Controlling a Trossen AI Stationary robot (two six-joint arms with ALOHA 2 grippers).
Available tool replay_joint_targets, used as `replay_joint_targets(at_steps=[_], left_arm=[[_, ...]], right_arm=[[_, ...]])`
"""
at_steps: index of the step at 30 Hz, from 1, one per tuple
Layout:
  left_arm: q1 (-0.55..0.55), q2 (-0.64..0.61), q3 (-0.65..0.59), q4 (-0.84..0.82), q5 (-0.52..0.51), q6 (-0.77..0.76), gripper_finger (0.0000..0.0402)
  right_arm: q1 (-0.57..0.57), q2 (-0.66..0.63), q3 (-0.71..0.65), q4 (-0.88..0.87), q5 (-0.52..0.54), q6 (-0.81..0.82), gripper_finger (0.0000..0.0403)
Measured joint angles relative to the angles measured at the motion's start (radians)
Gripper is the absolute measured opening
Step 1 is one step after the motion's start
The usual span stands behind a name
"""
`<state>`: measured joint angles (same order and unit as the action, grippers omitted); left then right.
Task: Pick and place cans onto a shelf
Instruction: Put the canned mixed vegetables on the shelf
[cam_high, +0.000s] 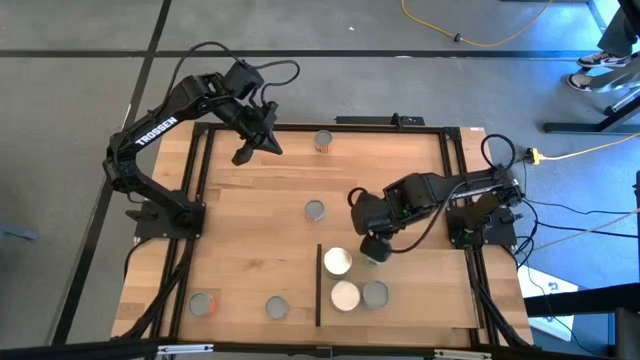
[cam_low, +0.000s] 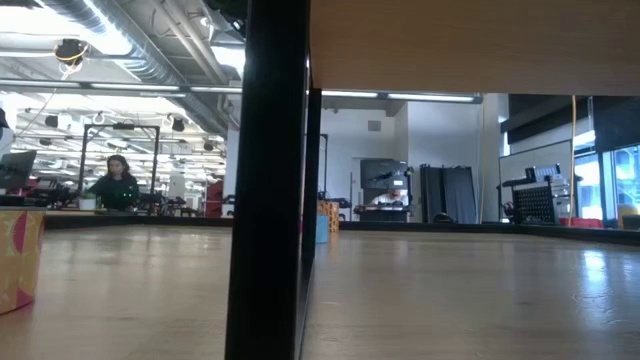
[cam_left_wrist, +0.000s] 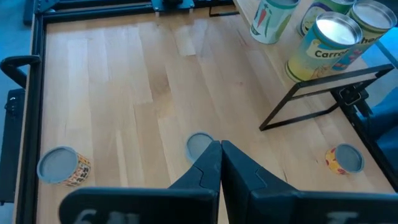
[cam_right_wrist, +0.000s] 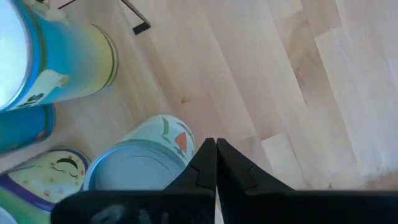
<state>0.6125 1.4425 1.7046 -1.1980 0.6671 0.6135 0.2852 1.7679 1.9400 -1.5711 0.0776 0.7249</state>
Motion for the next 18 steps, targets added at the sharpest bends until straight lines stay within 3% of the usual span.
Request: replay_joint_targets(at_steps=[5,9,18], left_arm=[[0.000,0.000,0.000,0.000,0.000,0.000,0.0000],[0.000,0.000,0.000,-0.017,0.000,0.012,0.0000],[0.000,0.000,0.000,-0.049,-0.001,0.046,0.0000]], right_arm=[[-0.001,-0.035,-0.002,0.002,0.003,-0.047,0.0001],[-0.002,-0.130,-0.030,0.001,0.081,-0.010,0.0000],[-0.002,-0.341,-0.342,0.037,0.050,0.158,0.0000]])
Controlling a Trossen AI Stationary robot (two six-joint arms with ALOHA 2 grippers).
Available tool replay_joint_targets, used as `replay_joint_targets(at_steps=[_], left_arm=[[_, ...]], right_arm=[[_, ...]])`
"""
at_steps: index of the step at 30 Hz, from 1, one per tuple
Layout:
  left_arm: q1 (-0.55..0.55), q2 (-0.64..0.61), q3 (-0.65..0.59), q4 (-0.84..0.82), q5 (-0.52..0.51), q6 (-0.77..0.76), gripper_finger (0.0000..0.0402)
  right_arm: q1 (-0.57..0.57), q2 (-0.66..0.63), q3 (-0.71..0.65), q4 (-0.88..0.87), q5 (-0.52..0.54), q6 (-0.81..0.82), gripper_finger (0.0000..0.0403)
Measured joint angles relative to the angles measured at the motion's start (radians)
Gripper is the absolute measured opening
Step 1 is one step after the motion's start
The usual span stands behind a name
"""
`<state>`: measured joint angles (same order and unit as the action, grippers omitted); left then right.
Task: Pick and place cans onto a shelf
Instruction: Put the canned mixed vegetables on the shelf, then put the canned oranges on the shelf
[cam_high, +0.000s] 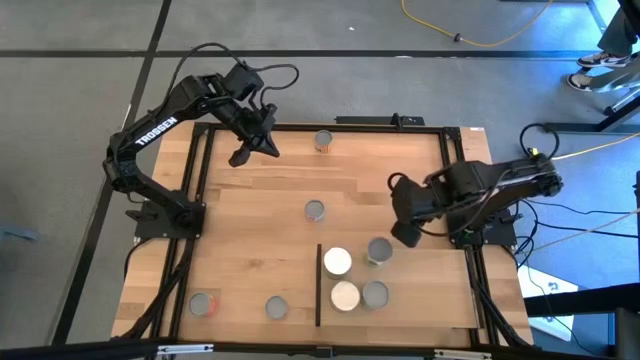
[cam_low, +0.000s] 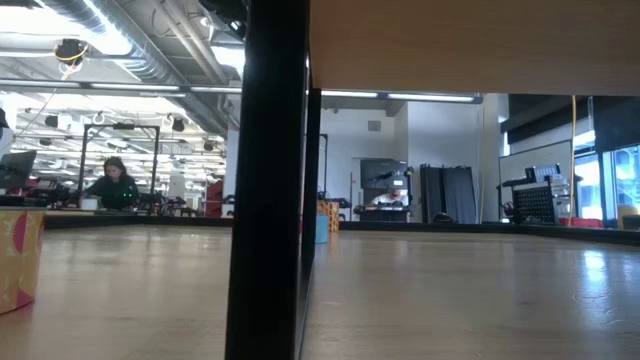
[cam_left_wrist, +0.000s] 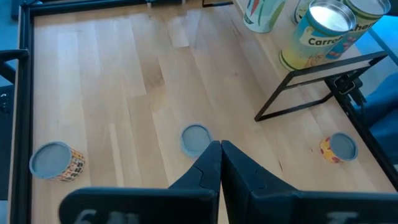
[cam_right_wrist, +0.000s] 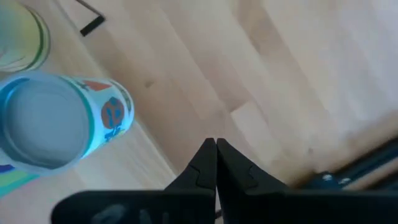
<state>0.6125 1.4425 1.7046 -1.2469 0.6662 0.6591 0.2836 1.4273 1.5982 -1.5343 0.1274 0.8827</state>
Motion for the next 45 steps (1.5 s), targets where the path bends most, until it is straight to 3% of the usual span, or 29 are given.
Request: replay_joint_targets(at_steps=[11,22,30,36,45], left_arm=[[0.000,0.000,0.000,0.001,0.000,0.000,0.0000],[0.000,0.000,0.000,0.002,-0.001,-0.001,0.0000],[0.000,0.000,0.000,0.002,-0.002,-0.001,0.0000],[0.000,0.000,0.000,0.002,-0.002,-0.001,0.0000],[0.000,0.000,0.000,0.002,-0.003,-0.001,0.0000]], right_arm=[[0.000,-0.014,-0.180,0.200,-0.129,-0.025,0.0000],[0.003,-0.014,-0.199,0.351,-0.159,-0.081,0.0000],[0.005,-0.009,-0.199,0.421,-0.254,-0.081,0.0000],[0.005,-0.007,-0.199,0.486,-0.260,-0.109,0.0000],[0.026,-0.006,-0.138,0.407,-0.195,-0.141,0.0000]])
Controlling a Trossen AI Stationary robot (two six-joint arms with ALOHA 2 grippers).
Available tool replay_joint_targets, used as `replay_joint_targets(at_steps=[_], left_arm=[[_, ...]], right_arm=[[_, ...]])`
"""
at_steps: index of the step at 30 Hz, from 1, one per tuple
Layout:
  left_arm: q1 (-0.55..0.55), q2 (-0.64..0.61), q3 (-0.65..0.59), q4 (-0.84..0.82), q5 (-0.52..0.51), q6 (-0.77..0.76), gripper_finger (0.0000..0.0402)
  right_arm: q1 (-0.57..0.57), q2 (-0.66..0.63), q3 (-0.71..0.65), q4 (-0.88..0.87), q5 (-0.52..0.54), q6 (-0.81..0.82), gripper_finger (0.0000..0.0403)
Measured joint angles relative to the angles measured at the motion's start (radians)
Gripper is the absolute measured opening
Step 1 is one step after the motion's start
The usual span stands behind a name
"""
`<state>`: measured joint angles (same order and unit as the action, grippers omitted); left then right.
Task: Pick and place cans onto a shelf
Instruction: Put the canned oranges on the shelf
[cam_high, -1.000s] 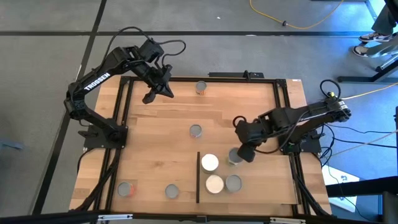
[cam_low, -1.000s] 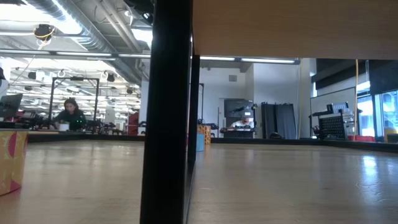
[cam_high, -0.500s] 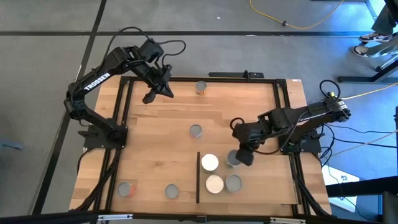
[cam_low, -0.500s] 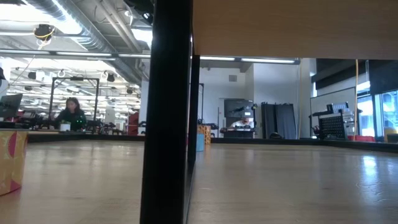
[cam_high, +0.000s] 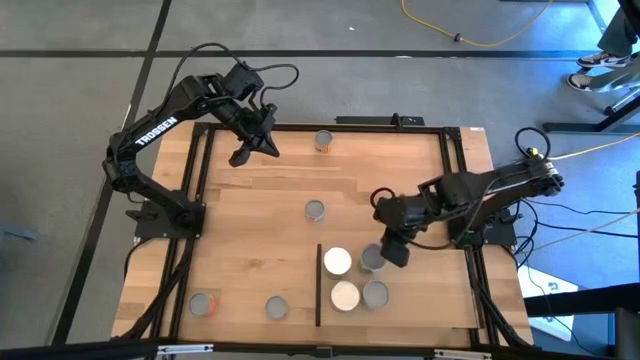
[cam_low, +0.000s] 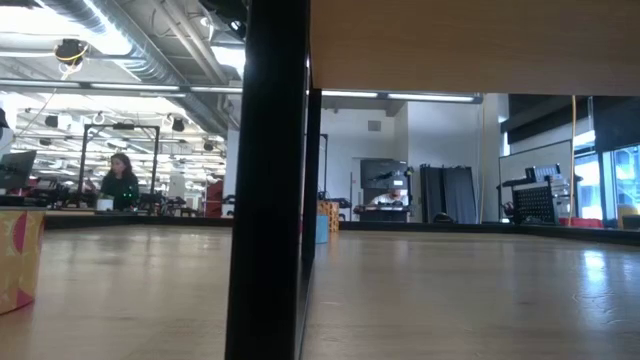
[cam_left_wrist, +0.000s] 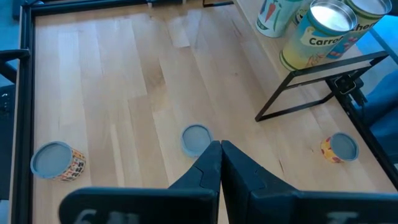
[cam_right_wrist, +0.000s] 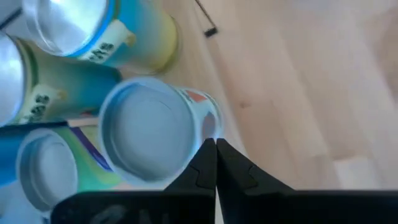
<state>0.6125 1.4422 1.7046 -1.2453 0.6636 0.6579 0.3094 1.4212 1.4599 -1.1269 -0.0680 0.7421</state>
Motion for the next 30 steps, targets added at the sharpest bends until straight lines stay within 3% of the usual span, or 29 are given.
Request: replay_joint_targets(at_steps=[5,14,20,27,30], left_arm=[[-0.001,0.000,0.000,-0.010,0.000,-0.021,0.0000],[-0.111,-0.040,0.000,-0.241,-0.033,-0.095,0.0000],[-0.271,-0.137,0.000,-0.239,-0.193,-0.338,0.0000],[-0.430,-0.228,0.000,-0.216,-0.352,-0.785,0.0000],[-0.481,-0.235,0.000,-0.243,-0.406,-0.870,0.0004]], right_arm=[[0.027,-0.001,0.096,-0.131,0.107,0.034,0.0000],[0.048,-0.002,0.157,-0.202,0.310,0.009,0.0000],[0.048,-0.002,0.157,-0.203,0.358,0.000,0.0004],[0.047,-0.002,0.157,-0.202,0.377,-0.069,0.0004],[0.047,-0.002,0.157,-0.202,0.376,-0.090,0.0005]])
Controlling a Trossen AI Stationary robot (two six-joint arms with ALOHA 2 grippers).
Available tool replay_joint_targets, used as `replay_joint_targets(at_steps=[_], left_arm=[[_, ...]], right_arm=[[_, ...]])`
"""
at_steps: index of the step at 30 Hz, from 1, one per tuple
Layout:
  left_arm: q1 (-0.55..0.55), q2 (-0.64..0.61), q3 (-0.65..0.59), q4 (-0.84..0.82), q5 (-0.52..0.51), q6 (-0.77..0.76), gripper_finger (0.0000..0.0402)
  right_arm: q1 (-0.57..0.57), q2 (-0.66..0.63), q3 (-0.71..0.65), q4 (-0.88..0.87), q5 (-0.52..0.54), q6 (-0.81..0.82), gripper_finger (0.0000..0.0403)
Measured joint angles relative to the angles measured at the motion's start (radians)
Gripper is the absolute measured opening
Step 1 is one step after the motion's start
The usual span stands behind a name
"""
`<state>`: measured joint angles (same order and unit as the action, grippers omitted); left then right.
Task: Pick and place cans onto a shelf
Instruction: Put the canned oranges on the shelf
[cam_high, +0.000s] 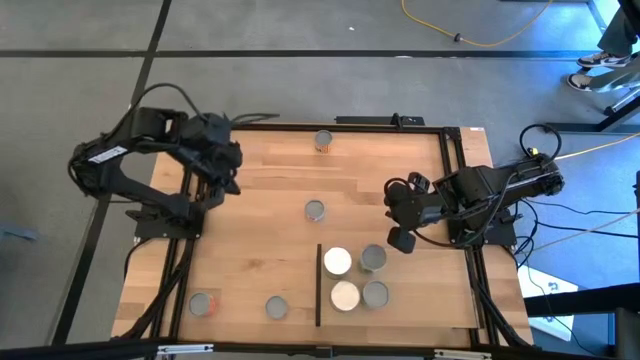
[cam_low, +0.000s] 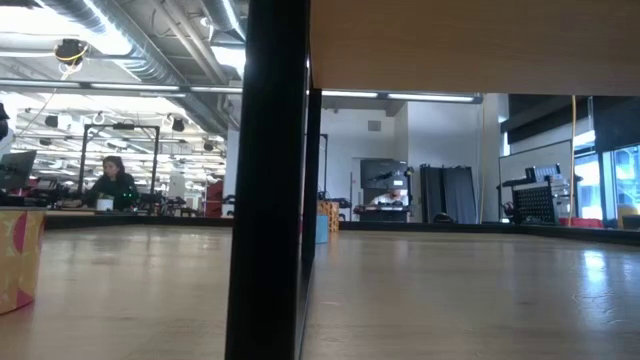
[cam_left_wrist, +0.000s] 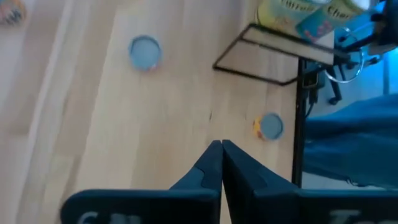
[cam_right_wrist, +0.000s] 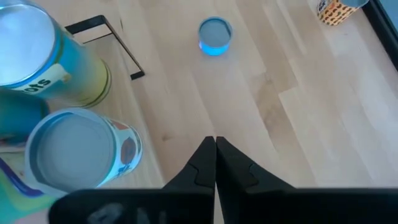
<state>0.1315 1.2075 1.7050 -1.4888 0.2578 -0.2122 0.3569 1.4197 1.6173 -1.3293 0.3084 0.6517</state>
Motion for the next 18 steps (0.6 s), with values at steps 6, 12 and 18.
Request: replay_joint_targets(at_steps=[6,12,18], left_arm=[[-0.068,0.017,0.000,-0.072,-0.004,-0.127,0.0038],[-0.173,0.027,-0.075,-0.081,0.054,-0.179,0.0069],[-0.354,-0.014,-0.250,-0.083,0.071,-0.176,0.0072]], right_arm=[[0.000,0.000,0.000,0.000,-0.003,-0.002,0.0005],[0.000,0.000,0.000,0.001,-0.022,-0.002,0.0006],[0.000,0.000,0.000,0.001,-0.023,-0.003,0.0006]])
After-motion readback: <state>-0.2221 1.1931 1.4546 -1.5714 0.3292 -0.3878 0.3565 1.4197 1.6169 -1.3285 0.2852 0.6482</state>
